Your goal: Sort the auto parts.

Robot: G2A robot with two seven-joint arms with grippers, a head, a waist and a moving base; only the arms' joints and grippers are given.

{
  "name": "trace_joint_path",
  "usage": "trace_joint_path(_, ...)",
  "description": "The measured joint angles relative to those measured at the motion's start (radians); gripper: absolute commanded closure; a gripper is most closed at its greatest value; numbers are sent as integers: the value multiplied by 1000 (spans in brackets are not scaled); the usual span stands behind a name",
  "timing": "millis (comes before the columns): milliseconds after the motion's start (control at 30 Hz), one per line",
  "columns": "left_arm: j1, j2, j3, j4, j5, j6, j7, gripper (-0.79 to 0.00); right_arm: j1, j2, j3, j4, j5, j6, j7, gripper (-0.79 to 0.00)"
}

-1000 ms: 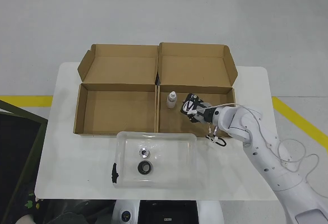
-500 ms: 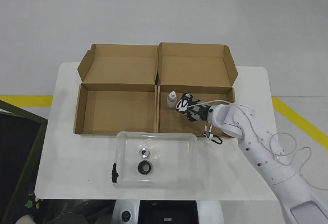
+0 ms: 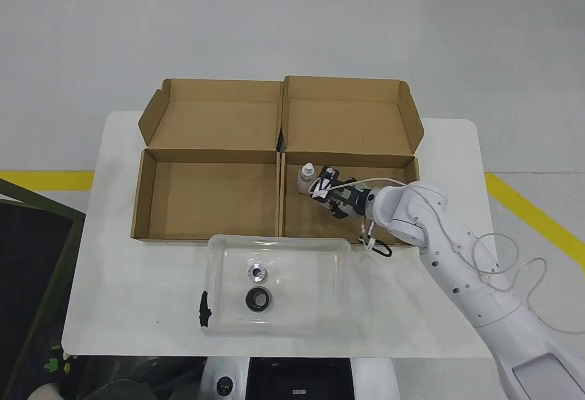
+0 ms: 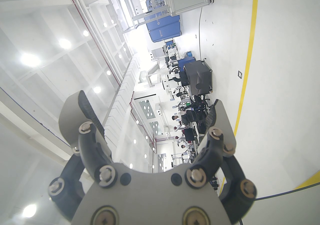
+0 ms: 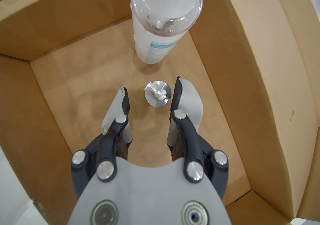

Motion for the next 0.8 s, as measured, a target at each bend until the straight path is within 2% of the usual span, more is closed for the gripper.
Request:
trace_joint_path(333,0,0,0,0,0,0,0,-785,-76,24,86,-144,-14,-7,-29,-376)
trace_joint_path(600,0,0,0,0,0,0,0,-785,-170,49,173,-299,-21,-53,-66,-382)
trace_joint_path(800,0,0,0,0,0,0,0,-785,-233,59,184,-405,-65,-76,-97,-363)
